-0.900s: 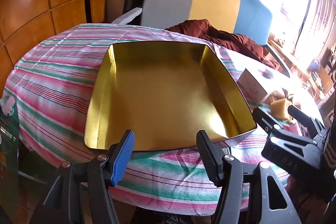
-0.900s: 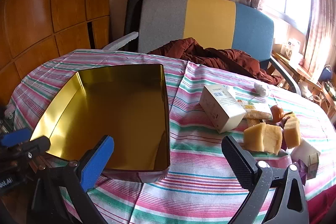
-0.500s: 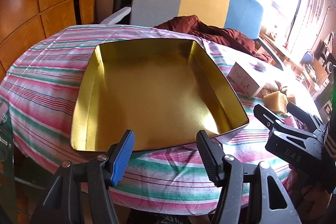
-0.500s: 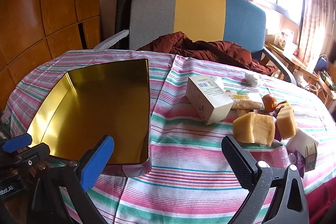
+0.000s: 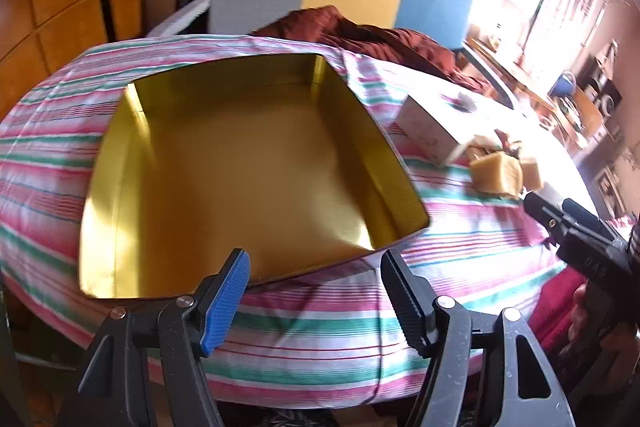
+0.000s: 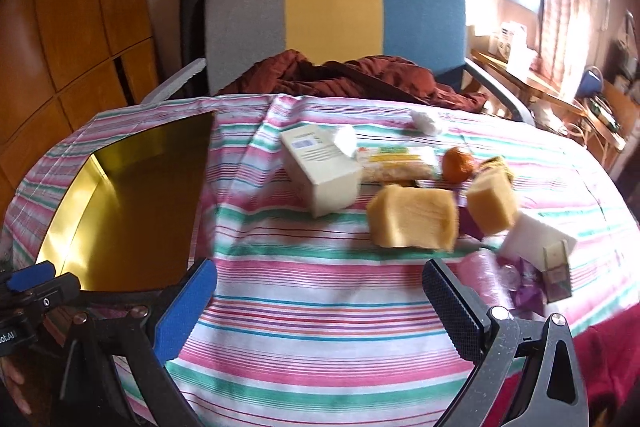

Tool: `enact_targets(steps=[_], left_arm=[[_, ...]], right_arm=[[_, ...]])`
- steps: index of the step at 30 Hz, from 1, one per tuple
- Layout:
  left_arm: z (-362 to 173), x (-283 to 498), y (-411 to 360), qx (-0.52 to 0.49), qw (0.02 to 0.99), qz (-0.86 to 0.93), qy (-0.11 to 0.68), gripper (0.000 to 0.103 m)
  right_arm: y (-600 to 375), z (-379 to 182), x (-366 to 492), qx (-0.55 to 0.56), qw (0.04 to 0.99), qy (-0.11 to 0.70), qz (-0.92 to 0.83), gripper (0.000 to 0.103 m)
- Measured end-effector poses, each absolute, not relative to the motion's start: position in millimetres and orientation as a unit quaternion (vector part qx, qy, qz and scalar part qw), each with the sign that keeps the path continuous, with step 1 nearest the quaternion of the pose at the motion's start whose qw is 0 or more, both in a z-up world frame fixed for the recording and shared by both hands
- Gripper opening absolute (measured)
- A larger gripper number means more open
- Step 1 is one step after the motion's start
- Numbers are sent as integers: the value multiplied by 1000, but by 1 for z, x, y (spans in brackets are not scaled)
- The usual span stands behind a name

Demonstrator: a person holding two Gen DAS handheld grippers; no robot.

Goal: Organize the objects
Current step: 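Move the left tool from the gold tray toward the scattered items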

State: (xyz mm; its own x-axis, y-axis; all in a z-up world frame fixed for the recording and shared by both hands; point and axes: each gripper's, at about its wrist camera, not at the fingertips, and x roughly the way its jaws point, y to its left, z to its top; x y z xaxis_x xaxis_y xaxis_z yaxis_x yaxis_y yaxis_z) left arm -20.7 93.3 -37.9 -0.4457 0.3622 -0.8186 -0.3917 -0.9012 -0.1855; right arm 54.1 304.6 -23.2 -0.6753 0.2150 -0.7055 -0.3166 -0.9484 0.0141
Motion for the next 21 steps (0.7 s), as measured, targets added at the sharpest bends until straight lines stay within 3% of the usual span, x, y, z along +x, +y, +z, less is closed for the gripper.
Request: enact_targets(steps=[21], left_arm=[[-23,-16,238,-457,370,802,106,69]], right_arm=[[471,17,141,-354,314,153,868,103]])
